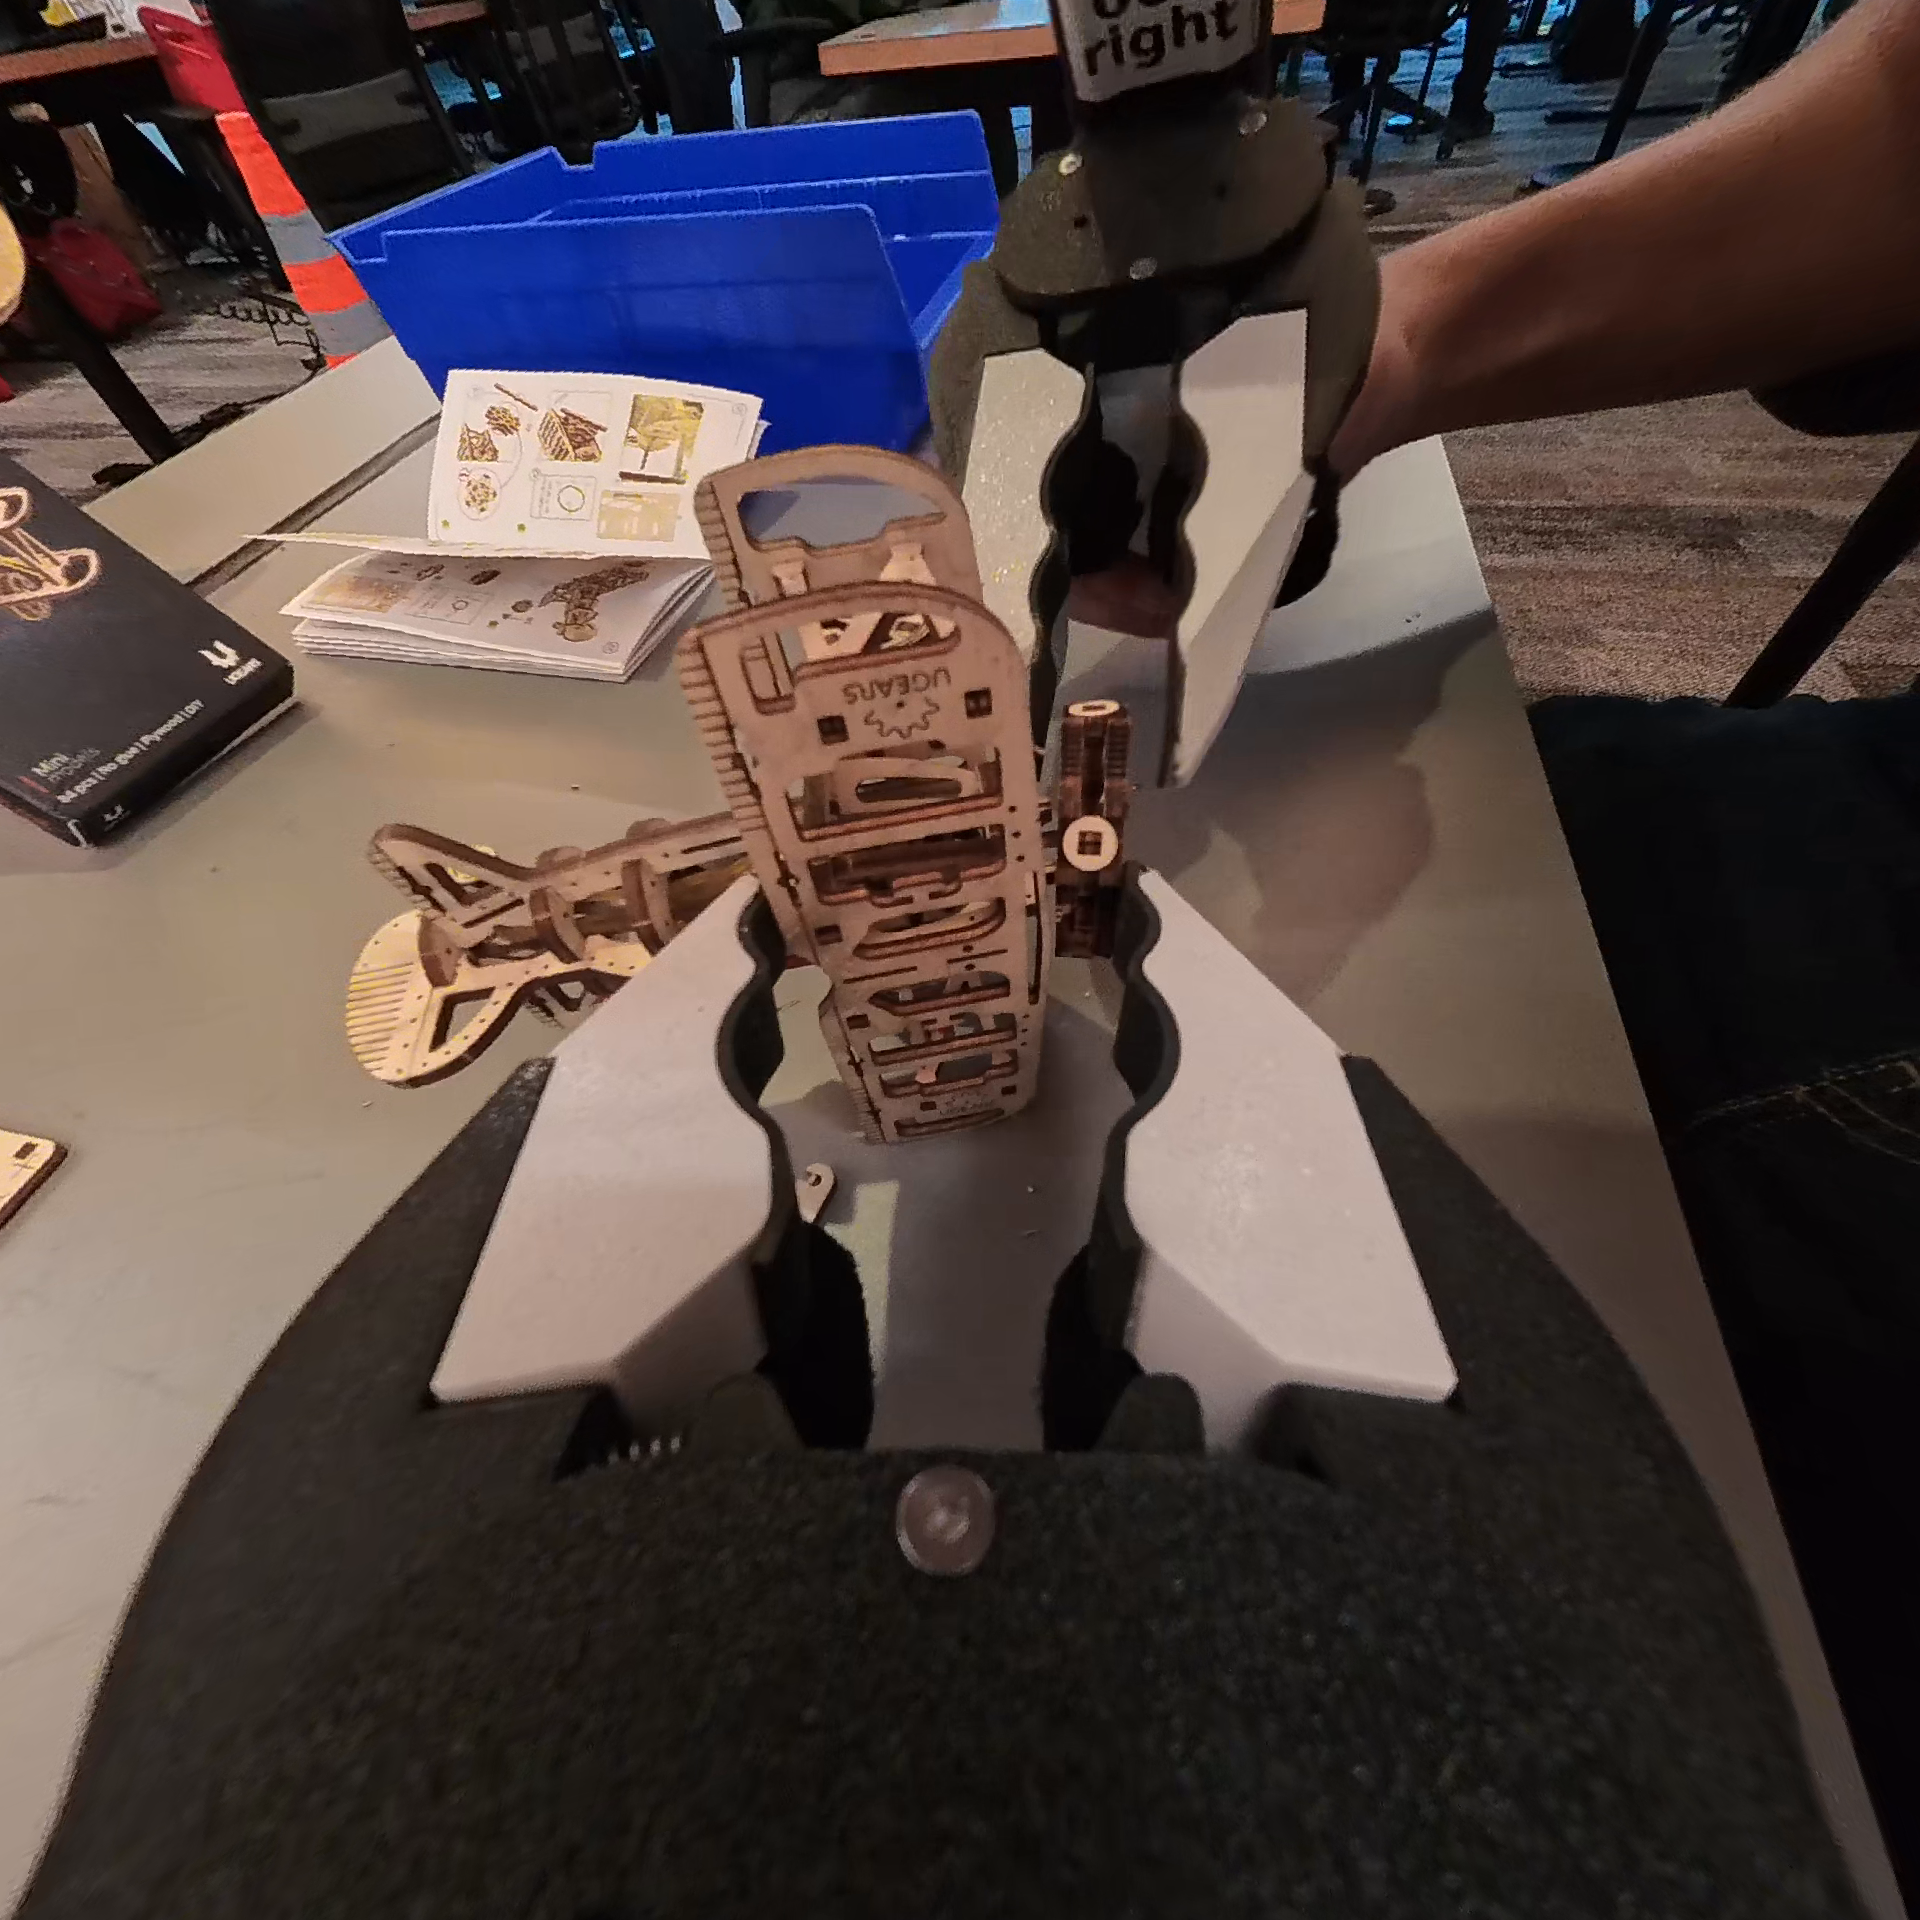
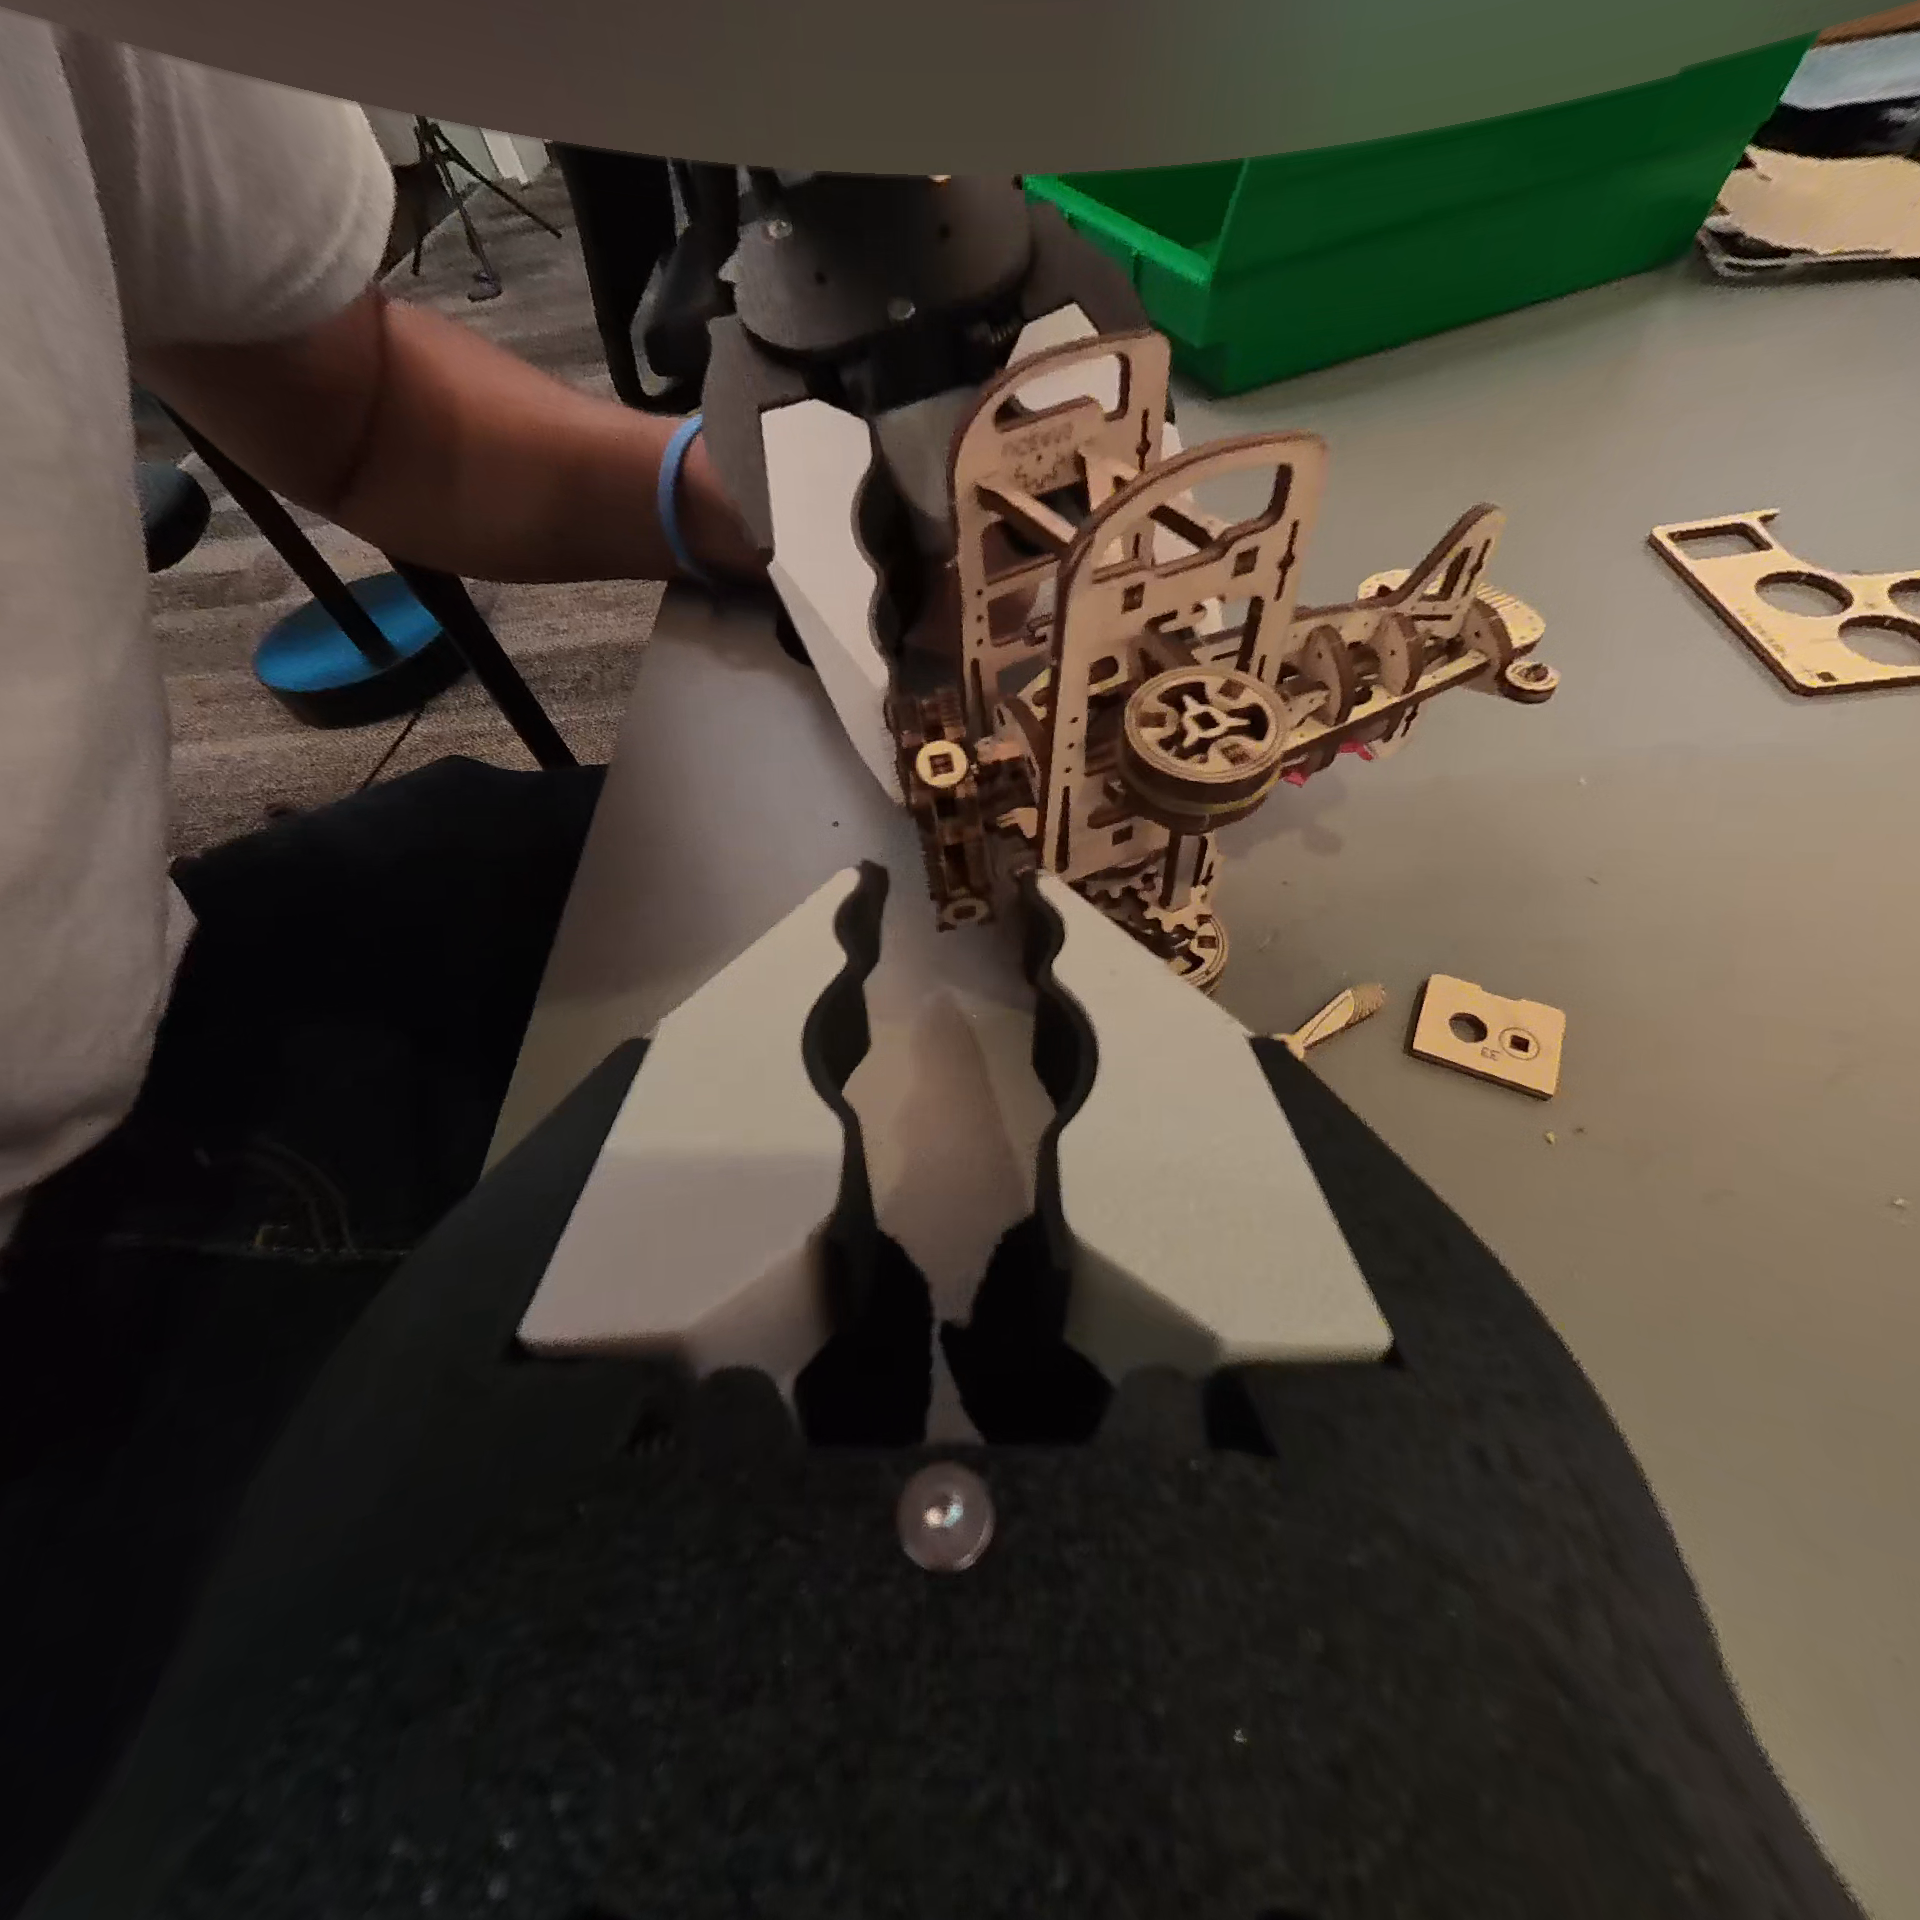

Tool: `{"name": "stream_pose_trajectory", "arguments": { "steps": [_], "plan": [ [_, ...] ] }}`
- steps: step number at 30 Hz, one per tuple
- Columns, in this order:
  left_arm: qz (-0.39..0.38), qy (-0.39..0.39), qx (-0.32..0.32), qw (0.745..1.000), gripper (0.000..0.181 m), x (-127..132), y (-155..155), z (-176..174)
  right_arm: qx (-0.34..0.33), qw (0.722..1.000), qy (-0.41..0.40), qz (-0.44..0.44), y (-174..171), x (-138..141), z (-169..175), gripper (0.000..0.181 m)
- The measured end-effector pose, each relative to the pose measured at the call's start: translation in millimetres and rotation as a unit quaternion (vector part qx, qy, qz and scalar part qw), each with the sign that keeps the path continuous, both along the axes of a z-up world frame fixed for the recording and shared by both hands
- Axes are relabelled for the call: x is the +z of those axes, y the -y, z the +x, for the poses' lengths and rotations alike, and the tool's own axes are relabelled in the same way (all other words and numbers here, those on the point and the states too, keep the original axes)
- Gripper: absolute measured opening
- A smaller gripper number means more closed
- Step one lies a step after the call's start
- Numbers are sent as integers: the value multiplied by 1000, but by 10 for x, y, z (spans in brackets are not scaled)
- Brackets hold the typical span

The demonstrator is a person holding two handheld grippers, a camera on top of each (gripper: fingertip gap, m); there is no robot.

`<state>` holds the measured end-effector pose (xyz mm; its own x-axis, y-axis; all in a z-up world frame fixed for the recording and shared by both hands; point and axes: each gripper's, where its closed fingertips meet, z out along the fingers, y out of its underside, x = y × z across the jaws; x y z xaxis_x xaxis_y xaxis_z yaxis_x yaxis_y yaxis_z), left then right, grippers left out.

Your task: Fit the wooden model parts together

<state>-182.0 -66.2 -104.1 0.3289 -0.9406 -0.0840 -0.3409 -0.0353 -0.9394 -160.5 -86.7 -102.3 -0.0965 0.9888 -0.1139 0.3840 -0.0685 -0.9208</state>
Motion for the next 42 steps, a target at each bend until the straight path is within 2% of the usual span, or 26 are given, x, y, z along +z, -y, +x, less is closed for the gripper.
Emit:
{"name": "stream_pose_trajectory", "arguments": {
  "steps": [5, 13, 24, 42],
  "plan": [
    [0, 1, -7, 1000, 61, 2, 22, 10, 2, 1000, 9, 22, 10, -43, -8, 10],
    [1, 12, -13, 1000, 62, 36, 45, 2, 24, 997, 17, 70, 16, -3, -28, 10],
    [5, 5, -16, 1000, 68, 17, 55, 20, 29, 999, 19, -26, 1, 1, -34, 10],
    [-18, 20, -8, 1000, 60, 42, -8, 34, 26, 999, 22, -20, -31, -5, -19, 14]
  ]
}}
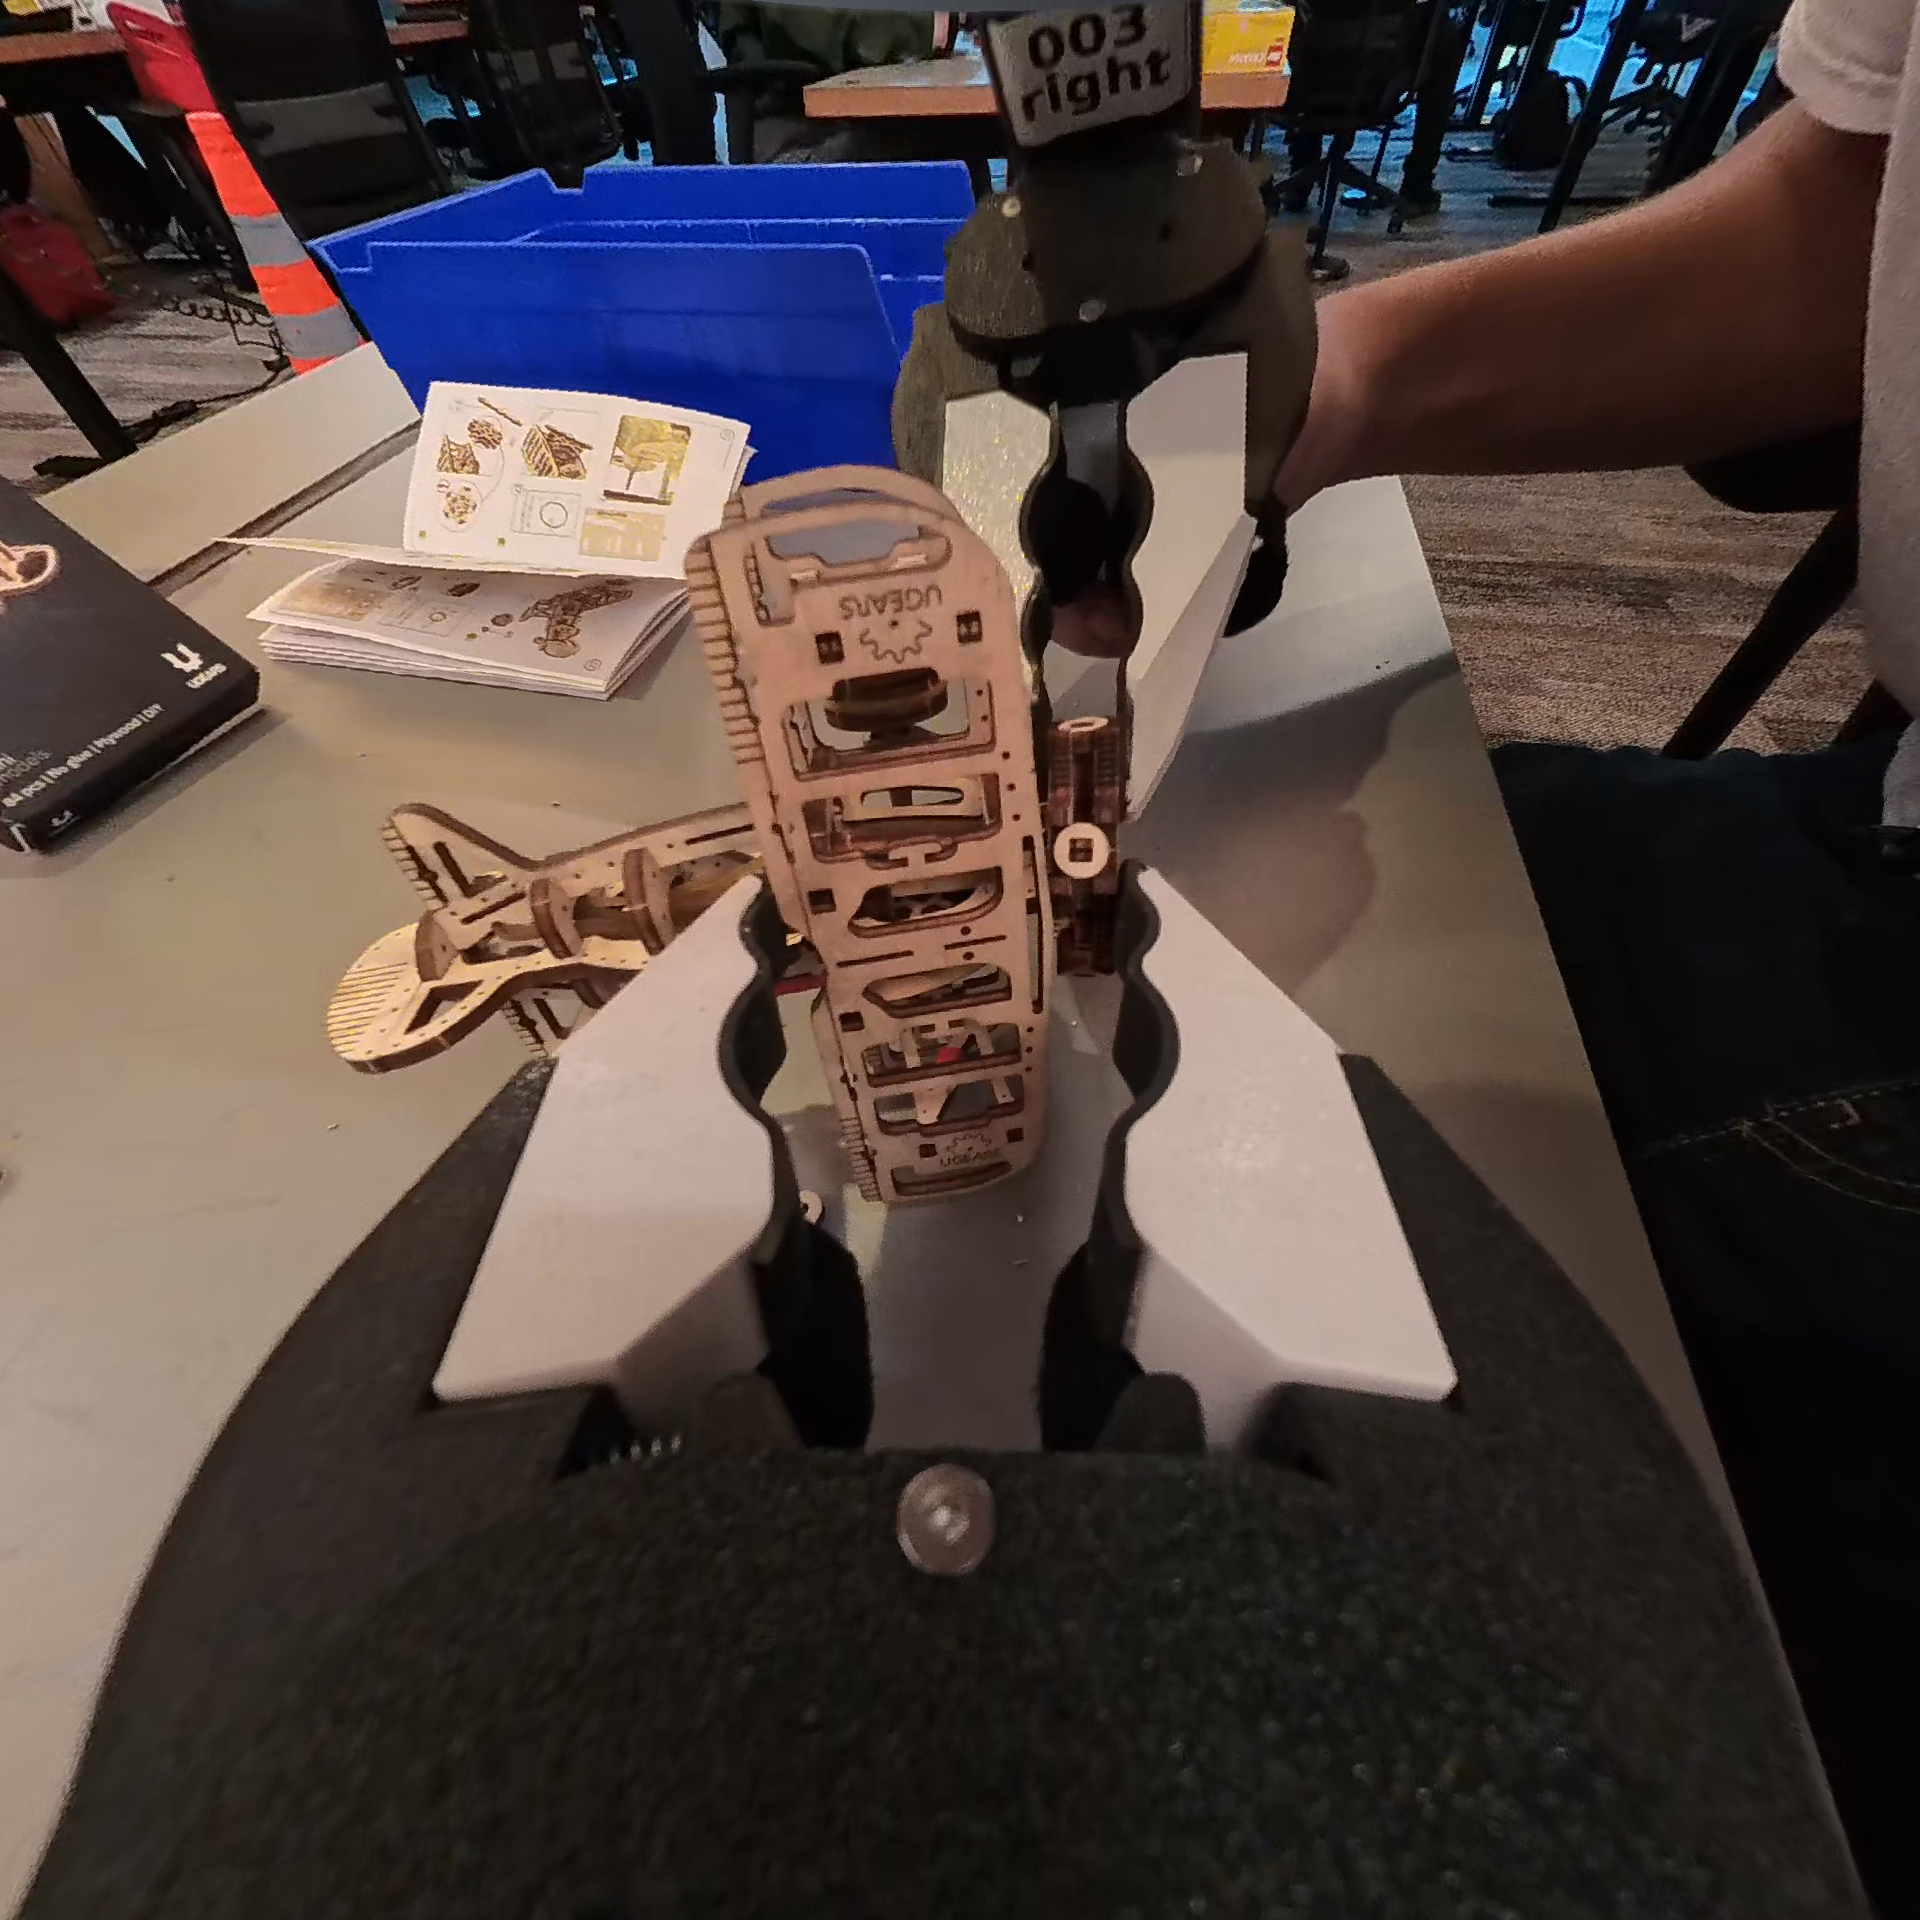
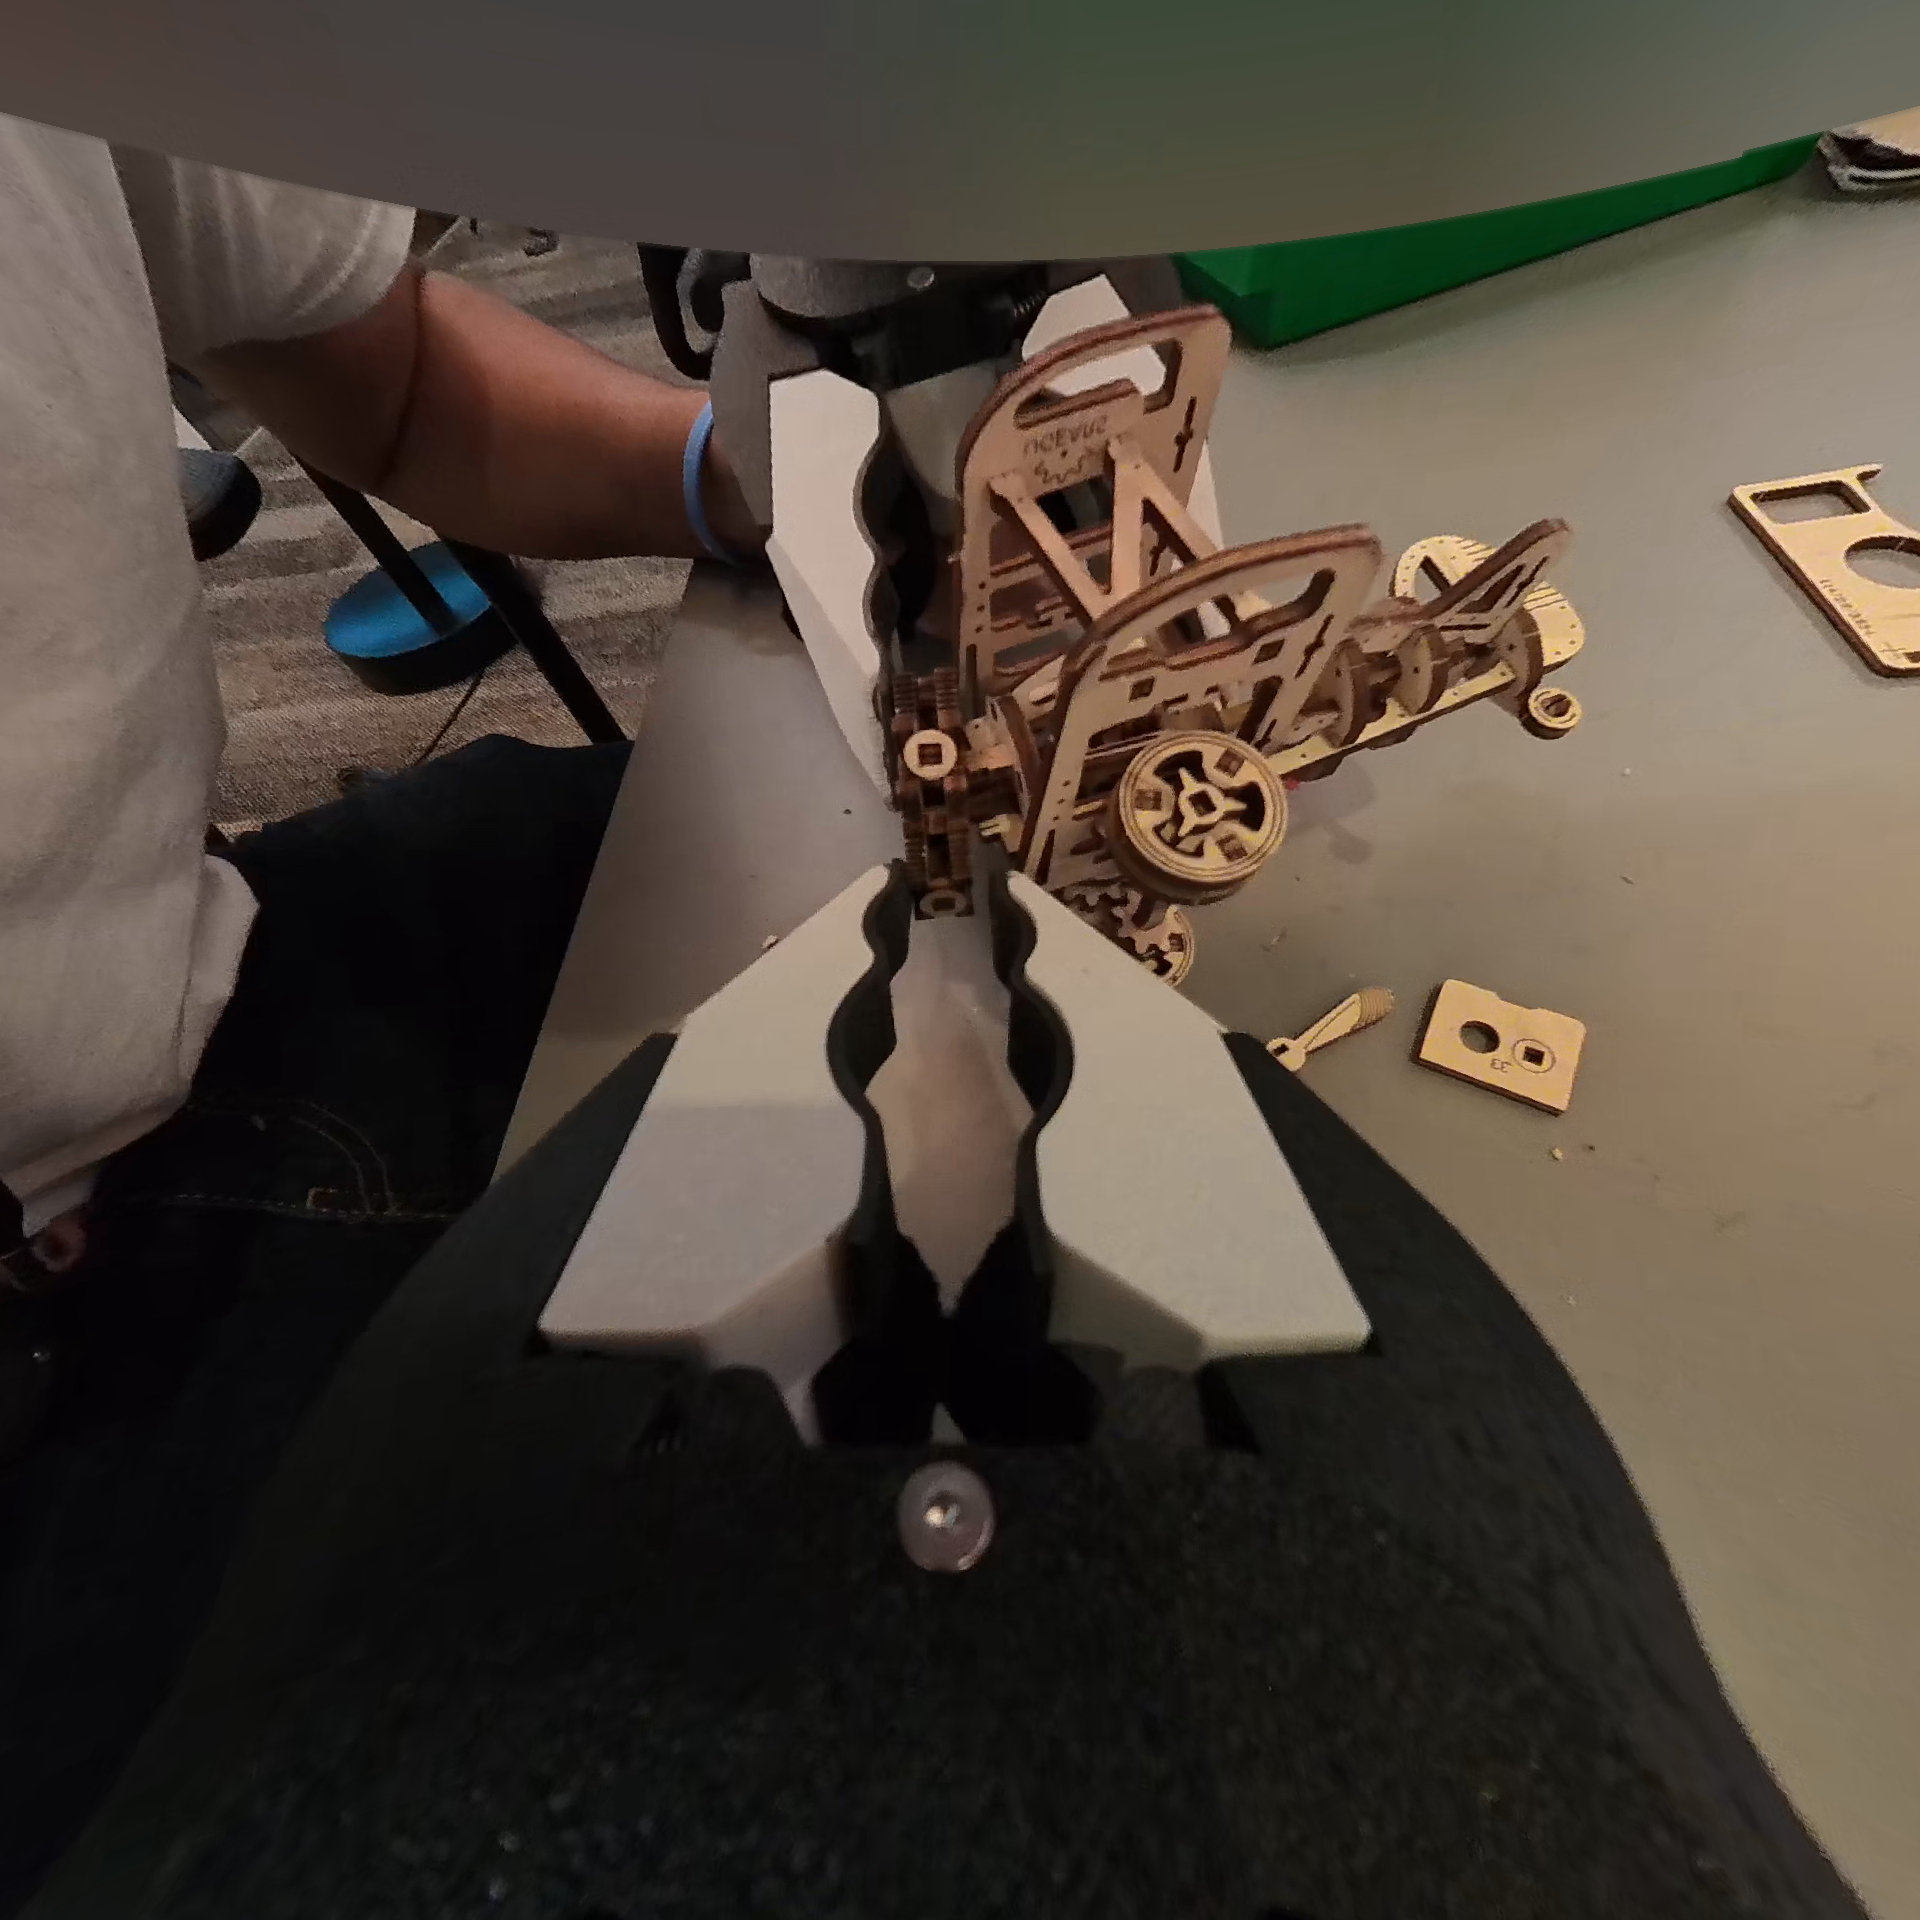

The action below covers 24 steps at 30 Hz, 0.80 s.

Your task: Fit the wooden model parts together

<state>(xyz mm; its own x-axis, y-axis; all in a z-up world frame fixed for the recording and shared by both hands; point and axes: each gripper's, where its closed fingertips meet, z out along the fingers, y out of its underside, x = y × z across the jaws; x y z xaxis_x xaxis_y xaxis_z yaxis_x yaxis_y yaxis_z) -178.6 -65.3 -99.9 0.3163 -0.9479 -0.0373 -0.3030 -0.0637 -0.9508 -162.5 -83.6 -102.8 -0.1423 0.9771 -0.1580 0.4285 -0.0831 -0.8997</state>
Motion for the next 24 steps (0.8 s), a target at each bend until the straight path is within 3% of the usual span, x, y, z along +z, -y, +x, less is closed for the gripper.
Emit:
{"name": "stream_pose_trajectory", "arguments": {
  "steps": [4, 6, 8, 11, 13, 15, 19, 24],
  "plan": [
    [2, -1, 1, 1000, 60, -3, 0, 2, 10, 999, -9, 31, 6, -10, 28, 18],
    [1, -2, 0, 1000, 60, -4, 1, 4, -17, 998, -5, 61, -102, -37, 50, 46],
    [2, -2, 0, 1000, 60, -5, 2, 6, -20, 997, -3, 70, -138, -40, 85, 51],
    [1, -2, 0, 1000, 60, -4, 0, 5, -47, 997, -22, 48, -202, 7, 18, 91],
    [2, -2, 0, 1000, 60, -5, 2, 7, -48, 998, -18, 42, -191, -64, -54, 103],
    [2, -2, -1, 1000, 60, -5, 4, 7, -42, 998, -5, 49, -175, -150, -117, 100],
    [4, -3, -3, 1000, 60, -7, 14, 11, -7, 998, -18, 62, -168, -73, -162, 72],
    [8, -4, -3, 1000, 62, -8, 16, 14, 40, 996, 3, 76, -178, -65, -161, 62]
  ]
}}
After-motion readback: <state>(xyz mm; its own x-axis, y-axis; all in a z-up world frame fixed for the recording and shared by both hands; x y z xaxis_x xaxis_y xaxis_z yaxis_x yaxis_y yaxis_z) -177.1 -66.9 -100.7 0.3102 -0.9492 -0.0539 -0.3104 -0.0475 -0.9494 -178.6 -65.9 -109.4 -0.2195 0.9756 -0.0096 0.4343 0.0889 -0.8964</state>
